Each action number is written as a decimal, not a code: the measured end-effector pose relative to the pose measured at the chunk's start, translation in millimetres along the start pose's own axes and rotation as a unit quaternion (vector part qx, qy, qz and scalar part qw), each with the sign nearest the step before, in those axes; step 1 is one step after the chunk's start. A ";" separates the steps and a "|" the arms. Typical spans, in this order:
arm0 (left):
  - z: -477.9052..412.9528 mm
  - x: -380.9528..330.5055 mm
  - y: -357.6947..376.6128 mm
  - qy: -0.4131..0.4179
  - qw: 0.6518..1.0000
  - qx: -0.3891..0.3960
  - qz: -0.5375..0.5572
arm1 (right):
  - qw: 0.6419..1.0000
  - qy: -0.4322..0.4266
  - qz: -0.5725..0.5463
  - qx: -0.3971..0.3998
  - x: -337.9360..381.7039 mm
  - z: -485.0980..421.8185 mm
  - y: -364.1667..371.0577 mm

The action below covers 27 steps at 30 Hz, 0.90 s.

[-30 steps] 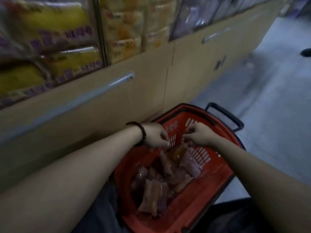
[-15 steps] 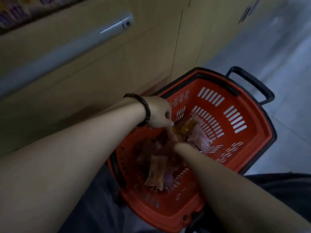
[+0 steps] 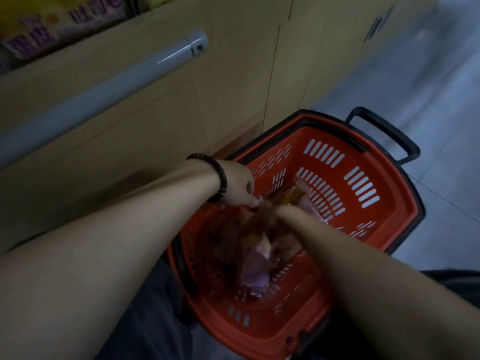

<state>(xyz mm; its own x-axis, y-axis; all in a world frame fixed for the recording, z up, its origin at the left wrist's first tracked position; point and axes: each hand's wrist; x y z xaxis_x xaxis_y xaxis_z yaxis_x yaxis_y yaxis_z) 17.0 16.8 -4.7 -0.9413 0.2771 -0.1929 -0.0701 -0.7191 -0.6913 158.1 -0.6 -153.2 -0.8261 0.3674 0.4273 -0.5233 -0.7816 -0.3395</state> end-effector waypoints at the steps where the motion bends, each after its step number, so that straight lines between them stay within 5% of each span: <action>1: 0.2 0.1 0.4 0.000 1.000 0.002 -0.010 | 0.999 0.001 -0.029 0.023 5.8 9.4 -18.0; 5: -1.8 2.5 3.6 0.004 1.000 -0.026 -0.001 | 0.986 0.010 -0.133 0.098 28.2 51.8 -83.4; 12: -3.5 3.6 10.7 0.034 0.994 -0.080 0.062 | 0.975 -0.039 -0.144 0.163 14.0 75.9 -109.2; 16: -6.8 9.5 11.7 0.003 0.998 -0.070 -0.001 | 0.960 -0.013 -0.254 0.117 -0.4 53.6 -98.3; 20: -8.1 15.3 10.2 -0.052 0.997 -0.016 -0.046 | 0.993 -0.006 -0.031 -0.113 -14.9 6.2 -79.0; 23: -12.2 21.4 12.1 -0.091 0.995 0.011 -0.026 | 0.989 0.029 0.088 -0.119 -24.3 -24.0 -53.7; 27: -7.5 20.7 8.4 -0.105 0.994 0.018 -0.028 | 0.974 -0.034 0.160 -0.158 -39.5 -51.3 -7.4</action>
<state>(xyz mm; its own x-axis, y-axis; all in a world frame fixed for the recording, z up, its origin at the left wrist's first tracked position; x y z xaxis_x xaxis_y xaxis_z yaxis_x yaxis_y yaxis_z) -0.7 21.3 -19.8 -0.9834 0.1813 -0.0016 -0.1335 -0.7298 -0.6705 183.9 16.6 -210.6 -0.9469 0.0880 0.3091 -0.2893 -0.6521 -0.7007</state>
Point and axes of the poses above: each hand's wrist, its own z-axis away from the middle knuckle, its own y-axis out of the palm, x = y × z, and after that the axes turned 5 degrees about -x, right-handed
